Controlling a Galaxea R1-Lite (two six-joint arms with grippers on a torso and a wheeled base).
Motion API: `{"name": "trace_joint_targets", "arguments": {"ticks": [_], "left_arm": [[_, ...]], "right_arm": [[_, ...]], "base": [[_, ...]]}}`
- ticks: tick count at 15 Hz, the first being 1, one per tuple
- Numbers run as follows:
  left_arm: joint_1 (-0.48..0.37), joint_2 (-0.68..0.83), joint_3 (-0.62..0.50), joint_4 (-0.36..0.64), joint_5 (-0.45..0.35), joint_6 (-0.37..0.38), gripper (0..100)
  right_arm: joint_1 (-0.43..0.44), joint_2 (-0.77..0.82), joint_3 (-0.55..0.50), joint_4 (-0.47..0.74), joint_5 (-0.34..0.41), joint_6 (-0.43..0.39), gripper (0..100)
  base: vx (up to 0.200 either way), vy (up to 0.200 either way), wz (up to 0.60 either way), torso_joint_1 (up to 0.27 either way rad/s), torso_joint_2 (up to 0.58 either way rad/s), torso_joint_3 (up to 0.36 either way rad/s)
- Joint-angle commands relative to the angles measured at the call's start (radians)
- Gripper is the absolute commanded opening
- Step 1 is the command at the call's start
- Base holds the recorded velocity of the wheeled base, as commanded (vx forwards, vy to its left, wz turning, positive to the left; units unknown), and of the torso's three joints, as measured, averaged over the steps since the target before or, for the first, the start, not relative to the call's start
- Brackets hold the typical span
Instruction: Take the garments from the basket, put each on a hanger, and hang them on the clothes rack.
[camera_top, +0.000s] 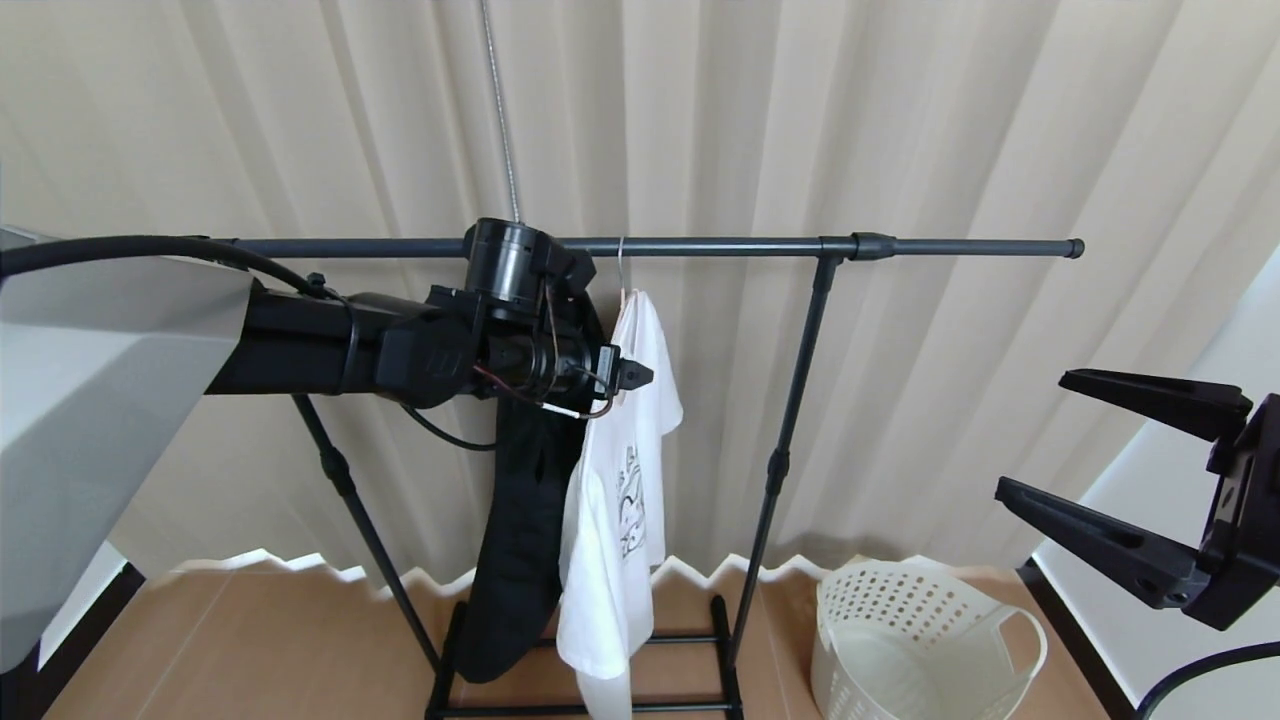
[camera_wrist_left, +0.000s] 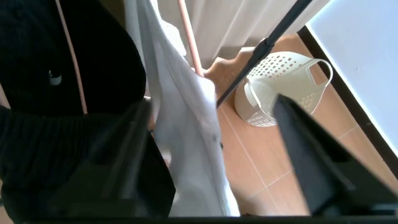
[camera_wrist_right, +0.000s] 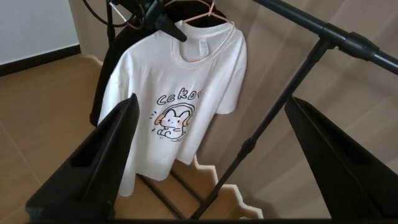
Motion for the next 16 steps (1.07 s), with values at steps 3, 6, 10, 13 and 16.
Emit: {"name": "trace_joint_targets", "arguments": {"ticks": [3,6,10,13,16], "left_arm": [[-0.001,-0.125,0.078,0.006,0.001,0.004,100],[-0.001,-0.261,0.189,0.006,0.002,0.006,100],[-0.001,-0.476,0.379,0.004,0.073,0.009,100],[0.008,-0.729,0.621,0.004,0.075,0.009,100],[0.007,-1.001,0.928,-0.002,0.101,0.01,100]], "right_arm": [[0.0,-0.005,-0.006,0.0,0.0,0.0,100],[-0.001,-0.011,-0.01,0.0,0.0,0.001,100],[0.0,-0.077,-0.033,0.012,-0.081,0.084,100],[-0.001,-0.13,-0.012,0.054,-0.205,0.169,100],[0.0,-0.268,0.142,0.104,-0.262,0.17,100]], "base": [[0.0,0.0,0.0,0.0,0.0,0.0],[0.0,0.0,0.0,0.0,0.0,0.0],[0.0,0.0,0.0,0.0,0.0,0.0],[0.0,0.0,0.0,0.0,0.0,0.0],[0.0,0.0,0.0,0.0,0.0,0.0]]}}
